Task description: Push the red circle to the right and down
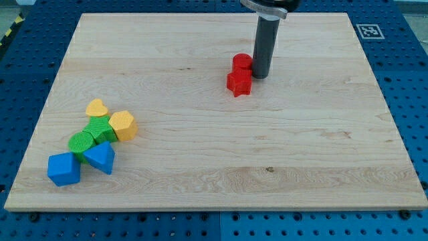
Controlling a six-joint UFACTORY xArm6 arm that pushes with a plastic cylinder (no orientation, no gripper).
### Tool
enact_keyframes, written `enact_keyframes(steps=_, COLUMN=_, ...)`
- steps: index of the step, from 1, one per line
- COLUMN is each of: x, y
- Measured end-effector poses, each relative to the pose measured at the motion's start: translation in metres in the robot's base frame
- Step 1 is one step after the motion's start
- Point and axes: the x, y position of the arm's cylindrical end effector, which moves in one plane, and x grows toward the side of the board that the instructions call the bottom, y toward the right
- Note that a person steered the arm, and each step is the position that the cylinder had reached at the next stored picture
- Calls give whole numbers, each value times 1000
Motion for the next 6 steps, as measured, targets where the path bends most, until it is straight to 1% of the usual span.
enact_keyframes(steps=1, x=-3, y=53)
enact_keyframes(steps=2, x=-3, y=131)
enact_keyframes(steps=3, x=-3, y=159)
enact_keyframes(steps=5, x=8, y=163)
enact_keyframes(steps=6, x=9, y=118)
